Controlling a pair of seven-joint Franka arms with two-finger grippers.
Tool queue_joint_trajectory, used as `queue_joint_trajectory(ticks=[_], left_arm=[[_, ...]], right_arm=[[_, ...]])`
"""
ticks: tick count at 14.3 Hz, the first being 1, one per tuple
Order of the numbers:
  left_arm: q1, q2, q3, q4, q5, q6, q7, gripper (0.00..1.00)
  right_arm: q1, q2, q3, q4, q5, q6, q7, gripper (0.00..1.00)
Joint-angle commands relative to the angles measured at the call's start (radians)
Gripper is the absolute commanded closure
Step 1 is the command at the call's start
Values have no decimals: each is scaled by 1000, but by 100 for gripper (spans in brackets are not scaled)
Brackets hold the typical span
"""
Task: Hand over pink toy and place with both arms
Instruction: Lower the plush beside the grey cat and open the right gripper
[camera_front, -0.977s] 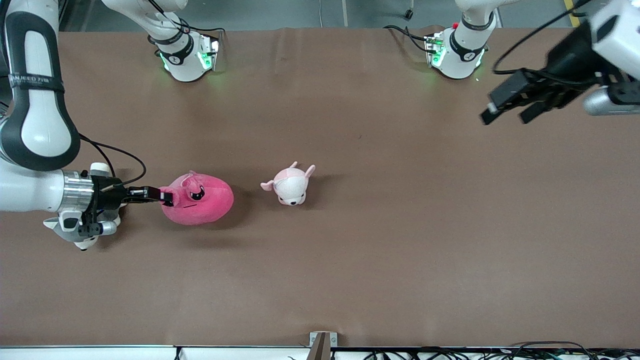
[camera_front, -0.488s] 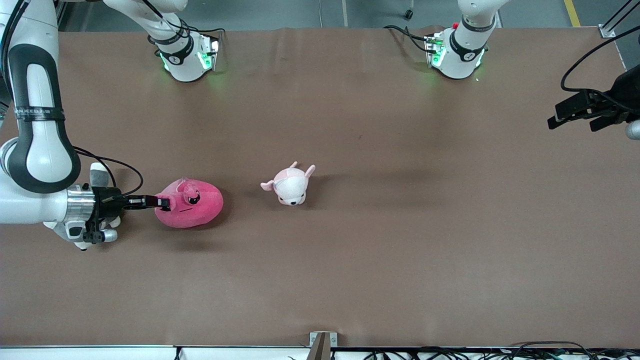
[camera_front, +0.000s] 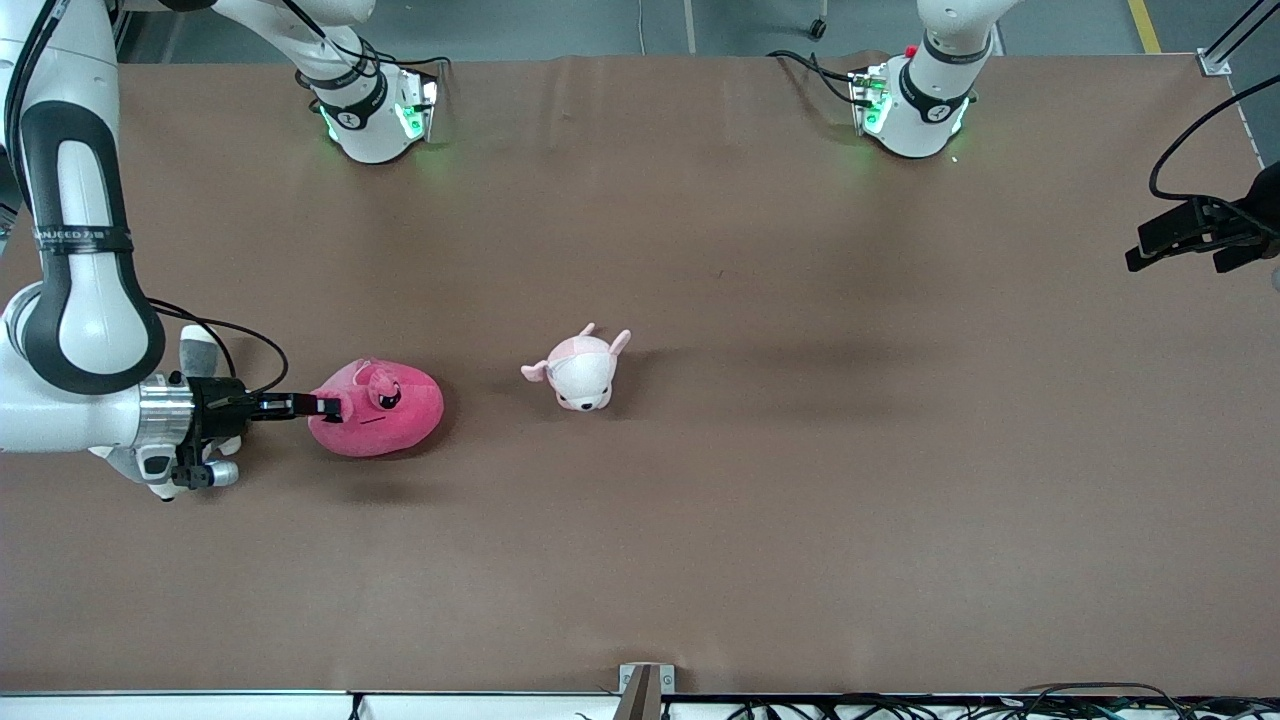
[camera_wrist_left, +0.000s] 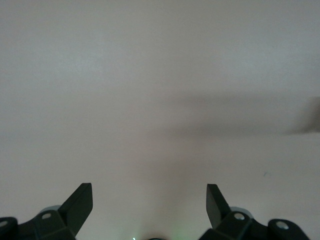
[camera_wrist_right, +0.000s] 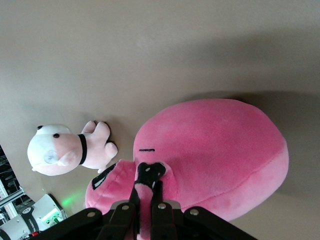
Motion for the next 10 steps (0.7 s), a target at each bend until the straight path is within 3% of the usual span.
queue_joint_trajectory(ticks=[1, 2, 3, 4, 7, 10], left_arm=[[7, -14, -7, -9, 16, 14, 8, 0], [4, -16, -8, -6, 21, 14, 4, 0], [4, -16, -10, -1, 19, 14, 1, 0], [7, -14, -8, 0, 16, 14, -1, 0], [7, -14, -7, 0, 16, 14, -1, 0], [7, -14, -7, 0, 16, 14, -1, 0]], right_arm=[[-42, 44, 14, 14, 11, -15, -27, 75], [-48, 47, 13, 14, 12, -17, -12, 8], [-53, 44, 14, 29, 11, -17, 5, 0], [-49, 27, 14, 57, -4, -27, 22, 0], [-56, -22, 10, 222, -72, -223, 62, 0], [-68, -80, 8, 301, -217, -314, 114, 0]])
